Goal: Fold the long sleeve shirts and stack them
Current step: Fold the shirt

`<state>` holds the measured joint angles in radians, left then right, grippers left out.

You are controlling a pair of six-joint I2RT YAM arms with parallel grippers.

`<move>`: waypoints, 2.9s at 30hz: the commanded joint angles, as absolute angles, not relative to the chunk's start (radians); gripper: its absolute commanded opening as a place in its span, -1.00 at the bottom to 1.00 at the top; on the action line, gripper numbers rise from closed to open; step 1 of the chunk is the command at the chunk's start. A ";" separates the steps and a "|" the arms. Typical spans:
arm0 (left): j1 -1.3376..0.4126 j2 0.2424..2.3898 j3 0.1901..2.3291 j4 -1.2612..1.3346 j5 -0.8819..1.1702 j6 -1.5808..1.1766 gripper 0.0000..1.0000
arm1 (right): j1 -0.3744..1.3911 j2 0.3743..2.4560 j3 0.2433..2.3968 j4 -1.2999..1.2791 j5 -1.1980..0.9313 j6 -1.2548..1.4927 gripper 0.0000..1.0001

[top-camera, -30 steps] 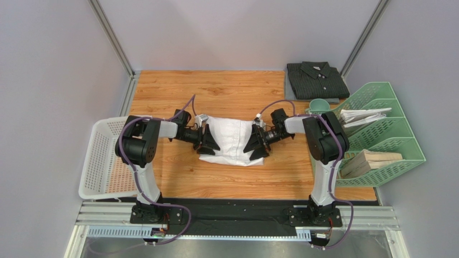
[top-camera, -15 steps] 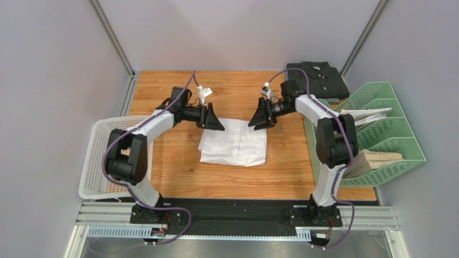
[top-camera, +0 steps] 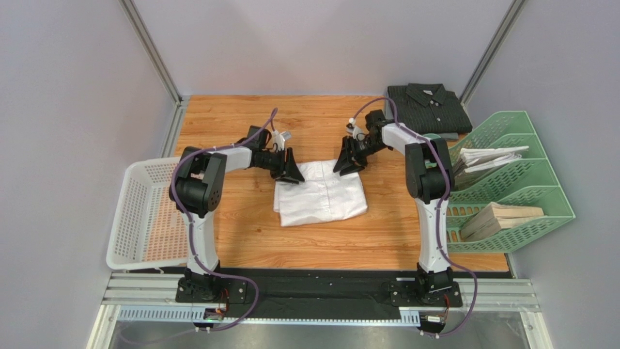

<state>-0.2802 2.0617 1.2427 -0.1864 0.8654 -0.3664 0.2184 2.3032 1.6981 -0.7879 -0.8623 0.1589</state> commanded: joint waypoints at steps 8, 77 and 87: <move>-0.462 1.665 0.927 -0.195 1.016 -0.391 0.11 | 0.382 2.318 2.031 -0.976 -0.692 -0.155 0.04; -0.273 2.029 2.344 -1.252 0.215 0.547 -1.00 | 0.199 1.595 1.362 -0.950 -0.564 -0.133 0.77; -0.563 1.919 1.851 -0.886 -0.299 0.908 -1.00 | 0.153 1.582 1.321 -0.950 -0.598 -0.112 0.78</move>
